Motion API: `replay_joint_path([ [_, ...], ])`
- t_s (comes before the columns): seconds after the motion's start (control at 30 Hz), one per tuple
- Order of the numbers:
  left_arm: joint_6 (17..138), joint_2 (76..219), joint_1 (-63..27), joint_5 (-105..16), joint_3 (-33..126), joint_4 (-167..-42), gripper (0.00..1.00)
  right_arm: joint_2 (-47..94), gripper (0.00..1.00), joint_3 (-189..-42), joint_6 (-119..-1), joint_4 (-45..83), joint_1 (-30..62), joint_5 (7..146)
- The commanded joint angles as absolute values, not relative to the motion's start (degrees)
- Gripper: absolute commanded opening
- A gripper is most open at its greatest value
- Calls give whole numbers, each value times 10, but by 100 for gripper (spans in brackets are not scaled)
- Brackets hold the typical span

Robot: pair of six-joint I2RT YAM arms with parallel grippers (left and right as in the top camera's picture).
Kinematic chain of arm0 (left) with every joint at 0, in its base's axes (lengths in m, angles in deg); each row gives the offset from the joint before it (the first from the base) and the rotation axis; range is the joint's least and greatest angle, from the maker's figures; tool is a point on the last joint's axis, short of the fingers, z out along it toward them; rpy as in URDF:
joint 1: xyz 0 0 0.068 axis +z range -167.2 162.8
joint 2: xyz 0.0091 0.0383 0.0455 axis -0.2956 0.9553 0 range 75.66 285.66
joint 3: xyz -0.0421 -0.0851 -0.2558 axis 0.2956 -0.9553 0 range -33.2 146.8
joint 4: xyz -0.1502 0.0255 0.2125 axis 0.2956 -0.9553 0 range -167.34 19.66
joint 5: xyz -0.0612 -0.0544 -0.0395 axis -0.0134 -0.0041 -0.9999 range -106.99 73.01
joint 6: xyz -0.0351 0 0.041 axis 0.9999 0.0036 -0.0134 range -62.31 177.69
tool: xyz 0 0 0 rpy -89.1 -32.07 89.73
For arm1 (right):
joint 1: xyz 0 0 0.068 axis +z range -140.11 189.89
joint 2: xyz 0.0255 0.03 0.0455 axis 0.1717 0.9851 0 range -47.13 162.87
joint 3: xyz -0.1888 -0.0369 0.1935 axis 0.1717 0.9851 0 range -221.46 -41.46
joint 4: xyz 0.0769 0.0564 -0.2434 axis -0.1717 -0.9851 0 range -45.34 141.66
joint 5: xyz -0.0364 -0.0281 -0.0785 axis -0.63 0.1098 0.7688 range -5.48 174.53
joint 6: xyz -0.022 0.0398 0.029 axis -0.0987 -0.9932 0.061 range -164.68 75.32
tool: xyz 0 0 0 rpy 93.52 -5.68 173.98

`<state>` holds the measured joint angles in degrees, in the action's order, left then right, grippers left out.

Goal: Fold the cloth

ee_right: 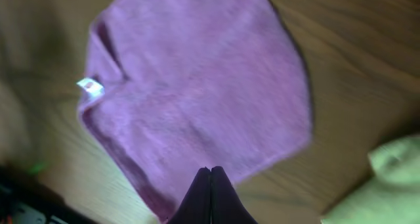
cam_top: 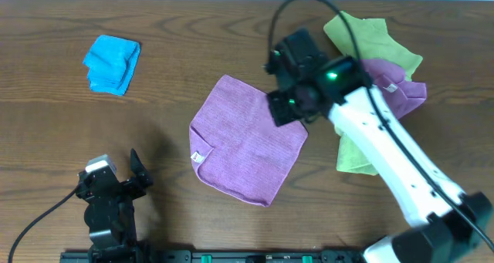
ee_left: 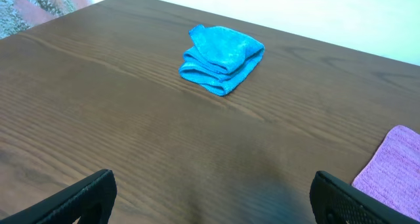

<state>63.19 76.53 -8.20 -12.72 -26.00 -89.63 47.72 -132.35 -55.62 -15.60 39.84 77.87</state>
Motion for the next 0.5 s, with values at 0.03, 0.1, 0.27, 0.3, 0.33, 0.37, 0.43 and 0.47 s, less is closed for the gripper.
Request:
replay_joint_path([
  [0.03, 621, 764, -78, -128, -272, -902, 95, 397, 1, -1214, -583, -116, 391, 778],
  [0.1, 621, 764, -78, -128, -272, -902, 95, 364, 2, -1150, -598, -81, 391, 777],
  [0.27, 623, 764, -79, -136, -272, -900, 95, 318, 2, -996, -623, 10, 372, 695],
  [0.3, 626, 764, -79, -144, -272, -900, 95, 318, 2, -968, -622, 33, 365, 656],
  [0.33, 626, 764, -78, -151, -272, -900, 95, 318, 10, -950, -622, 48, 361, 631],
  [0.37, 627, 764, -78, -159, -272, -900, 95, 318, 29, -932, -622, 61, 358, 614],
  [0.43, 630, 764, -79, -203, -272, -900, 95, 318, 44, -908, -622, 73, 356, 603],
  [0.47, 631, 764, -78, -227, -272, -900, 95, 318, 57, -903, -622, 73, 356, 602],
])
